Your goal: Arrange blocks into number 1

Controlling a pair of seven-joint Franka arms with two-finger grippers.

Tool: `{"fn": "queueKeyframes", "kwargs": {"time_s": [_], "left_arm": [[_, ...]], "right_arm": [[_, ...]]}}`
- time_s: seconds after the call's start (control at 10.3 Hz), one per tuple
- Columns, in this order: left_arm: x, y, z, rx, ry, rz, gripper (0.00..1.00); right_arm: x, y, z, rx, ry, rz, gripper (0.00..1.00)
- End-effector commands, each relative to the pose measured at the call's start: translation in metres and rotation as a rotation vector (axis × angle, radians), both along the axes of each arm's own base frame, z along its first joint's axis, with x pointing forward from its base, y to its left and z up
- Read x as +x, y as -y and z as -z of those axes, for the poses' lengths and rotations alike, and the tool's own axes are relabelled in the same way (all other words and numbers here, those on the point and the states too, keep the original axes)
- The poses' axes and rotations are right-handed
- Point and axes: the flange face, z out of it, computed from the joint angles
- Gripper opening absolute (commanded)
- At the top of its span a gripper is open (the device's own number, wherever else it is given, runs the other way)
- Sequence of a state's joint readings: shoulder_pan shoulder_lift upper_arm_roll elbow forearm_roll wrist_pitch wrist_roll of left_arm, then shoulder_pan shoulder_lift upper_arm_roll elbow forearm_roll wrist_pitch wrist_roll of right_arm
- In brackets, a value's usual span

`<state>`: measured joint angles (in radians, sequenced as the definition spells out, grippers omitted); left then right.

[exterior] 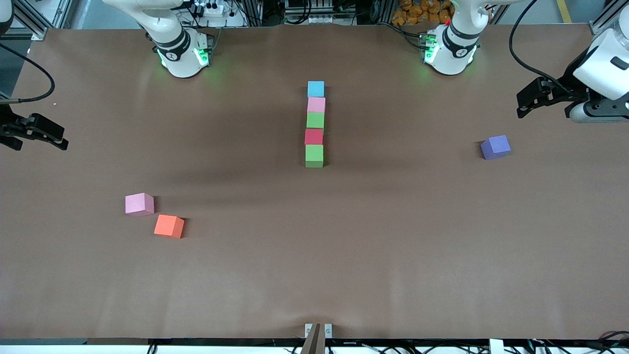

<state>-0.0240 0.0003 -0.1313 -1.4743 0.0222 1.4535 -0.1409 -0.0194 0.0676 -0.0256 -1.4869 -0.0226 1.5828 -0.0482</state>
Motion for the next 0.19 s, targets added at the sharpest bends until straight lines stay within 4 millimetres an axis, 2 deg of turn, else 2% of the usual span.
{"fn": "queueKeyframes", "kwargs": {"time_s": [0.0, 0.1], "left_arm": [[-0.0022, -0.0004, -0.0055, 0.012, -0.008, 0.025, 1.00], [-0.0023, -0.0003, -0.0055, 0.010, -0.009, 0.025, 1.00]], "right_arm": [[0.0026, 0.0022, -0.0030, -0.002, 0.000, 0.014, 1.00], [0.0026, 0.0022, -0.0030, -0.002, 0.000, 0.014, 1.00]]}}
